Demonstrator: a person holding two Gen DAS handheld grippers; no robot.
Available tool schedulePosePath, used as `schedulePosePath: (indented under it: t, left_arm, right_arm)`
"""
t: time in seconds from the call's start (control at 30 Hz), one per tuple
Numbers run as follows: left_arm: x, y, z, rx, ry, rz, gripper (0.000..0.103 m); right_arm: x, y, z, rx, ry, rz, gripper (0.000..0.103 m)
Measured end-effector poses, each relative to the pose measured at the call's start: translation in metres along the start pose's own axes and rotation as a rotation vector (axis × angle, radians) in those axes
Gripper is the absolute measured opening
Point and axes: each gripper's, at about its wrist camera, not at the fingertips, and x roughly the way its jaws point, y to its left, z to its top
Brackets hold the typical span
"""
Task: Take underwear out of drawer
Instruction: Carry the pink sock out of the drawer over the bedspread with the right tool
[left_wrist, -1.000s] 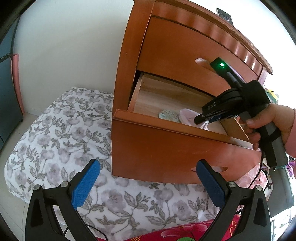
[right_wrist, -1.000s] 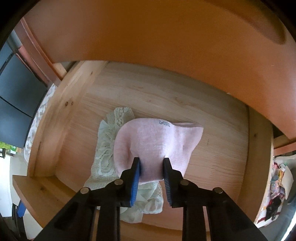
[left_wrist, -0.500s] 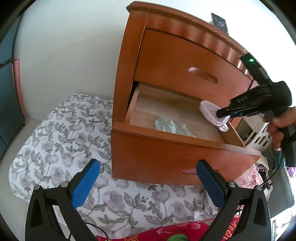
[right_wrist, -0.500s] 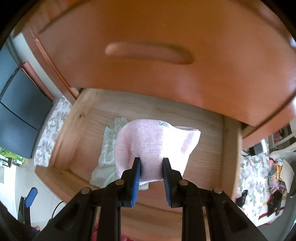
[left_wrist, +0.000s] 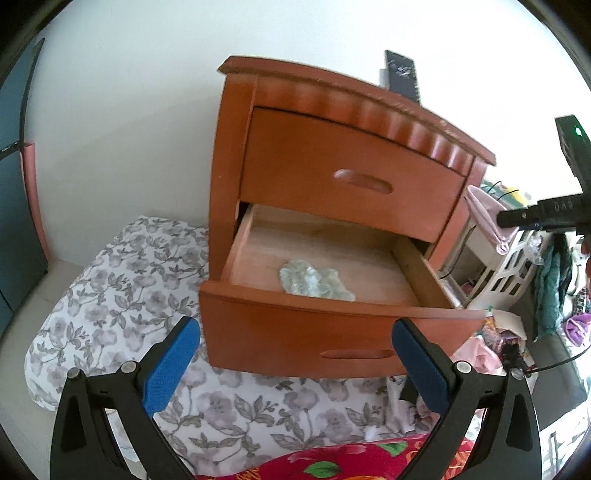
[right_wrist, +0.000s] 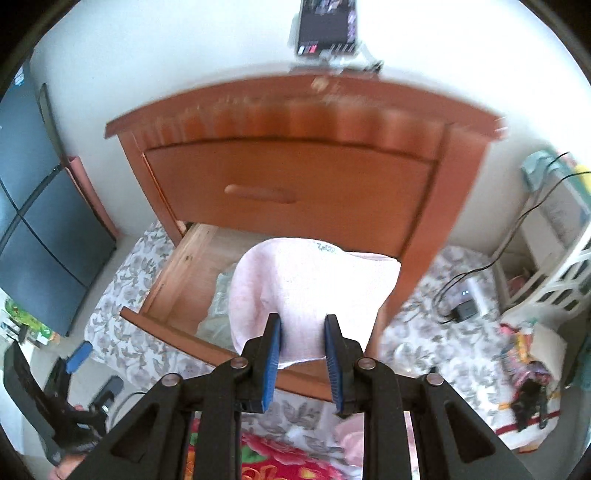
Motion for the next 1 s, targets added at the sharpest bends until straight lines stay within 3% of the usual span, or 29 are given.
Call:
schedulePosePath:
  t: [0.2, 0.43, 0.73, 1.0]
  left_arm:
    - [-0.015, -0.015, 0.003, 0.006, -0.024, -0.031, 0.103]
    - [-0.022, -0.022, 0.005, 0.019, -0.034, -0.018, 0.103]
    - [-0.013, -0.031, 0.0, 0.043, -0.003, -0.026, 0.103]
    - [-0.009, -0.032, -0.004, 0.046, 0.012, -0.034, 0.103]
  right_arm:
    - [-0.023, -0.026, -0.028, 0.049, -0.064, -0.025, 0.025]
    - [-0.024, -0.065, -0.069, 0.102, -0.079, -0.123, 0.025]
    - [0.0, -0.105, -0.116, 0.17, -0.034, -0.231, 0.025]
    - [0.058, -0.114, -0.15, 0.269, 0.034, -0.216, 0.024]
